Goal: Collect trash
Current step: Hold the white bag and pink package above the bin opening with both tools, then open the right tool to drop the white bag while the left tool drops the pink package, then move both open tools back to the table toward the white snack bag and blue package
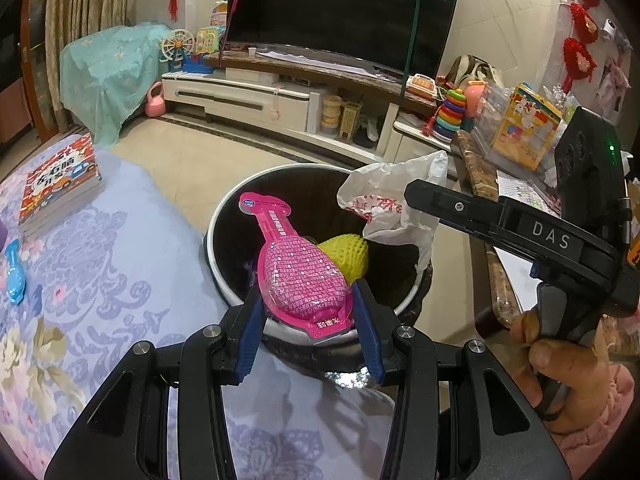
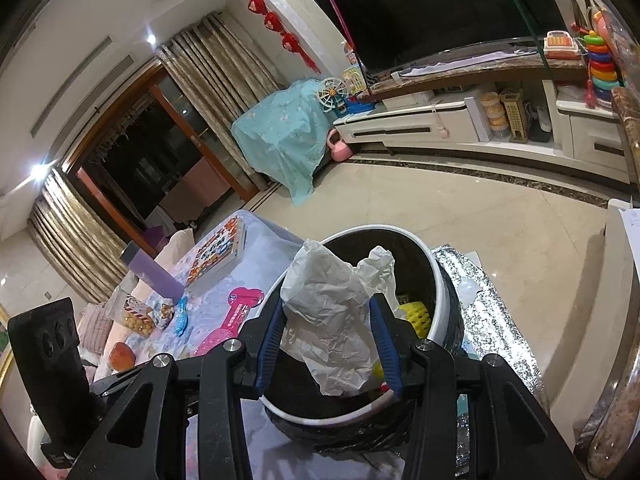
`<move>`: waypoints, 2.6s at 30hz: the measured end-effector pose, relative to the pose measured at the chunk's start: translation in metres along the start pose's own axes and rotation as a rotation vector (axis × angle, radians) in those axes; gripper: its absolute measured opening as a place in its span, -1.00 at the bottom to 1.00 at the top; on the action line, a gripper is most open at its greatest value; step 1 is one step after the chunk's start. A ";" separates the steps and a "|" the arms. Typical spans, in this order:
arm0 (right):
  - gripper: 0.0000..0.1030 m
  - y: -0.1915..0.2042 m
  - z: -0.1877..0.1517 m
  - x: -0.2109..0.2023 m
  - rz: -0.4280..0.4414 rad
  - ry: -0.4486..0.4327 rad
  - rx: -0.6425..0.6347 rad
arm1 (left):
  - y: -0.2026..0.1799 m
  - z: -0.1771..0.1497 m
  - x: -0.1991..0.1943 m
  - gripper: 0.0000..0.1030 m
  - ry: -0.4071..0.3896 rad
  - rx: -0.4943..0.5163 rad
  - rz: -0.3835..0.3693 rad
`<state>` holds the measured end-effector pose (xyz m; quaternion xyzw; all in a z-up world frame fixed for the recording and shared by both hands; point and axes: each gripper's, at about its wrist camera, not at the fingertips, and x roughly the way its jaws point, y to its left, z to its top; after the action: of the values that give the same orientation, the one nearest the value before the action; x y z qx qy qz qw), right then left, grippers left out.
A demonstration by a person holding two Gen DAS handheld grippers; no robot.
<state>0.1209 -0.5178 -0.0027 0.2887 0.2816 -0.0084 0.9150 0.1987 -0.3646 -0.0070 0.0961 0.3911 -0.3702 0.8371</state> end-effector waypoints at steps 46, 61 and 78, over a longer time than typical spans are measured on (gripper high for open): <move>0.56 0.003 0.012 0.015 -0.004 0.025 0.023 | 0.023 0.002 0.016 0.28 0.036 -0.059 0.005; 0.89 0.062 -0.025 0.014 0.056 0.045 -0.064 | 0.085 -0.053 -0.033 0.36 0.000 -0.247 0.067; 0.92 0.132 -0.079 0.063 0.122 0.180 -0.159 | 0.192 -0.127 -0.095 0.46 -0.039 -0.467 0.258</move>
<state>0.1571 -0.3562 -0.0192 0.2317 0.3440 0.0956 0.9049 0.2179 -0.1197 -0.0483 -0.0579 0.4344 -0.1619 0.8841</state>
